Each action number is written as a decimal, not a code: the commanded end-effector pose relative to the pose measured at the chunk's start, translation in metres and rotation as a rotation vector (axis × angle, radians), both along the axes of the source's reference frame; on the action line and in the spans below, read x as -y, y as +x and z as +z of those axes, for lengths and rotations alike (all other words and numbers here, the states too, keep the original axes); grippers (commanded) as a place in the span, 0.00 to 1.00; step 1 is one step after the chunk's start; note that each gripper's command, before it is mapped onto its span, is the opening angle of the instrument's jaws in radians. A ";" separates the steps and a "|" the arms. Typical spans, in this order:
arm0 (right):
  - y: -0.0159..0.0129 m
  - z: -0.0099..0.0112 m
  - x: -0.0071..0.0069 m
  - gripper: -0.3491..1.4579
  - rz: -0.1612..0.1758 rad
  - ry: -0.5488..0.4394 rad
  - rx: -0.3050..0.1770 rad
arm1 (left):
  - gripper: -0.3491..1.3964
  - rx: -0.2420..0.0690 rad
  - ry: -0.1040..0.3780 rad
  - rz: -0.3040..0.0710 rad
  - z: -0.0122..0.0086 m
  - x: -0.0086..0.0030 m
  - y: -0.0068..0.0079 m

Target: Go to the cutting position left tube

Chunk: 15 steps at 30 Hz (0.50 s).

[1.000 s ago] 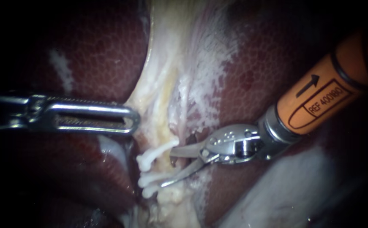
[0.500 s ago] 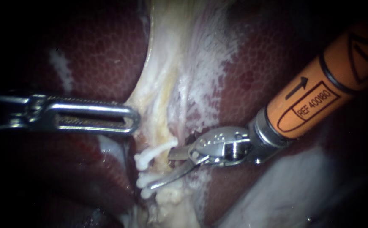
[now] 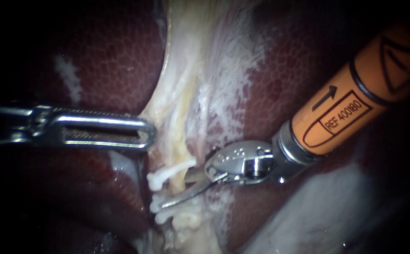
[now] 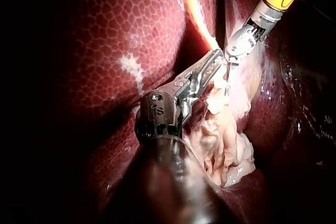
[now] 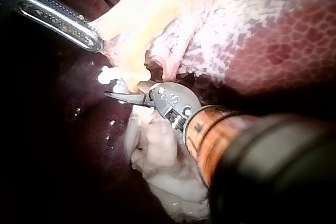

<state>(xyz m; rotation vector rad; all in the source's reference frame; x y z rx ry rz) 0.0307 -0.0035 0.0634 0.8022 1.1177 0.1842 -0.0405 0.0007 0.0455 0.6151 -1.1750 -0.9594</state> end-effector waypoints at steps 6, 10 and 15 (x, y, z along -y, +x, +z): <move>0.0000 0.0002 -0.0001 0.37 -0.001 0.000 0.000 | 0.00 0.000 0.000 0.000 0.0000 0.0000 0.0000; 0.0000 0.0001 -0.0001 0.37 -0.001 0.000 0.000 | 0.00 0.000 0.000 0.000 0.0000 0.0000 0.0000; 0.0000 0.0002 -0.0001 0.37 -0.002 0.000 0.000 | 0.00 0.000 0.000 0.000 0.0000 0.0000 0.0000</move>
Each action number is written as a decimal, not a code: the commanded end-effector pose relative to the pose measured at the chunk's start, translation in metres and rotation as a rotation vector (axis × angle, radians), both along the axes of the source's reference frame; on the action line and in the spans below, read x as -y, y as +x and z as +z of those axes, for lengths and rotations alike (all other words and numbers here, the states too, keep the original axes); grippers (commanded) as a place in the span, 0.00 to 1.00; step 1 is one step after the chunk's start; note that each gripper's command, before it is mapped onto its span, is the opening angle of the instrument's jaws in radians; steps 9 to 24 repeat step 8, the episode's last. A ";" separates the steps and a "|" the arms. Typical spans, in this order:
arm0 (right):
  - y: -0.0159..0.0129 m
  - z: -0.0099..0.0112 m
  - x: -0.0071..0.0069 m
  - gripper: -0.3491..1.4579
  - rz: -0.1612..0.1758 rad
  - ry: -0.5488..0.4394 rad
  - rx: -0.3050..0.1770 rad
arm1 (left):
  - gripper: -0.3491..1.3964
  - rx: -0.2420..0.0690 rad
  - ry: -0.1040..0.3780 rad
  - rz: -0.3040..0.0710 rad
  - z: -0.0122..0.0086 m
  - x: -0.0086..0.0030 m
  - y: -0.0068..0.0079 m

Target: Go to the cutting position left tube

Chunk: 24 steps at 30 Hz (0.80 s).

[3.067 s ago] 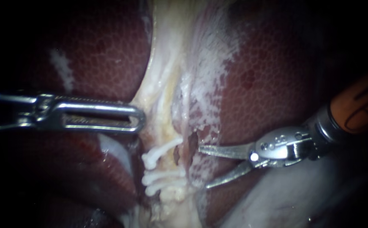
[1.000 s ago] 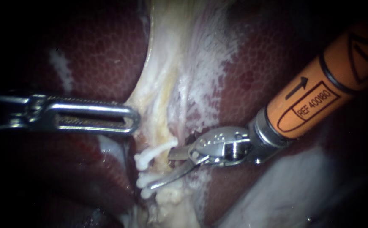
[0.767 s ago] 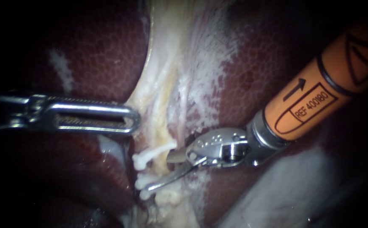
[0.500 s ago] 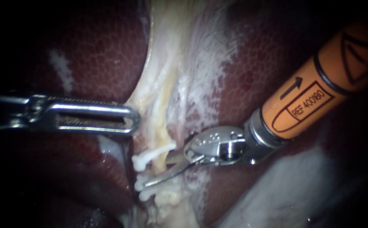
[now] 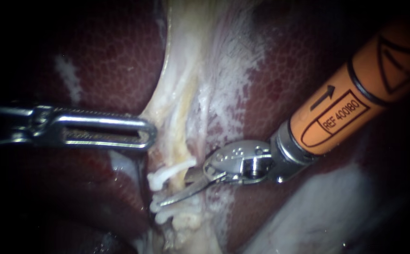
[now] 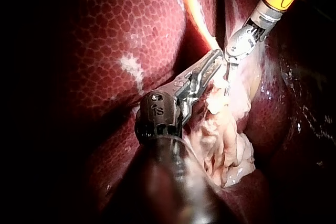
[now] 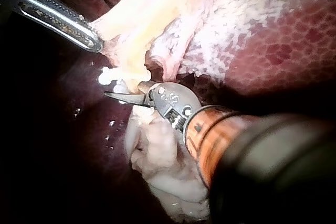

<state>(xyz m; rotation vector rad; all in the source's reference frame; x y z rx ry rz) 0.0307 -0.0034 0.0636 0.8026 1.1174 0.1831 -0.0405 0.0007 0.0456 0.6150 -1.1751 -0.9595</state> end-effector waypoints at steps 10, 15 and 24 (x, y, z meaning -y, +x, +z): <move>0.0000 0.0000 0.0000 0.37 -0.001 0.000 -0.001 | 0.00 0.000 0.000 0.000 0.0001 0.0000 0.0000; 0.0000 0.0000 0.0000 0.37 -0.001 0.000 -0.001 | 0.00 0.000 0.000 0.000 0.0001 0.0000 0.0000; 0.0000 0.0000 0.0000 0.37 -0.001 0.000 -0.001 | 0.00 0.000 0.000 0.000 0.0001 0.0000 0.0000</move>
